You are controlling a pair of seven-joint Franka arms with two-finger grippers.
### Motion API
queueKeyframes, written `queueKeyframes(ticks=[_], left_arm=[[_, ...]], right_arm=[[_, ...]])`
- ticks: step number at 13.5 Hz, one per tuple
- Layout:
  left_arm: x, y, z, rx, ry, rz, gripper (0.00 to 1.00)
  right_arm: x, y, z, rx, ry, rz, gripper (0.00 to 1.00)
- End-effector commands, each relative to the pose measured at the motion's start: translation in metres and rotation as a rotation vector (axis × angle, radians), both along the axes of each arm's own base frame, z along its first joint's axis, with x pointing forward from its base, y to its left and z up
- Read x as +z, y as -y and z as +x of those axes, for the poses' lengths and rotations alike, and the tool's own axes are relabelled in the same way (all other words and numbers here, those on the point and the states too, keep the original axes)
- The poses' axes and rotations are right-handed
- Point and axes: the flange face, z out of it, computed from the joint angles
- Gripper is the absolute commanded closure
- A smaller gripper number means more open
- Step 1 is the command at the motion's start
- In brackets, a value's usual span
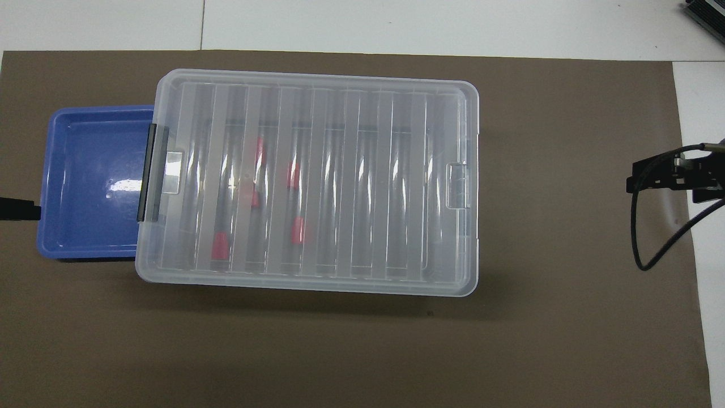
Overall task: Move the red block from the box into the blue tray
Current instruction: 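Move the right gripper to the edge of the clear lid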
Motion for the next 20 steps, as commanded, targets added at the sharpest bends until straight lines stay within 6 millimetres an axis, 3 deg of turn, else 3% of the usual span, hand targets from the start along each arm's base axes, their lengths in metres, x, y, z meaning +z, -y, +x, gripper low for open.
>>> queueKeyframes(ticks=[1, 14, 15, 16, 18, 20], left_arm=[[0.004, -0.002, -0.005, 0.0, 0.012, 0.01, 0.0], [0.004, -0.002, -0.005, 0.0, 0.012, 0.01, 0.0], [0.003, -0.002, -0.005, 0.0, 0.012, 0.011, 0.0], [0.003, -0.002, -0.005, 0.0, 0.011, 0.01, 0.0], [0.003, -0.002, -0.005, 0.0, 0.012, 0.011, 0.0], [0.004, -0.002, -0.005, 0.0, 0.012, 0.01, 0.0]], right_arm=[[0.001, 0.002, -0.005, 0.012, 0.013, 0.013, 0.0], [0.001, -0.004, -0.003, 0.036, 0.035, 0.011, 0.02], [-0.001, -0.011, -0.002, 0.039, 0.03, 0.002, 0.14], [-0.006, -0.031, -0.003, 0.068, 0.022, -0.008, 0.18], [-0.017, -0.045, 0.004, 0.039, 0.06, -0.021, 0.18], [-0.033, -0.071, 0.015, 0.029, 0.1, -0.016, 0.18]])
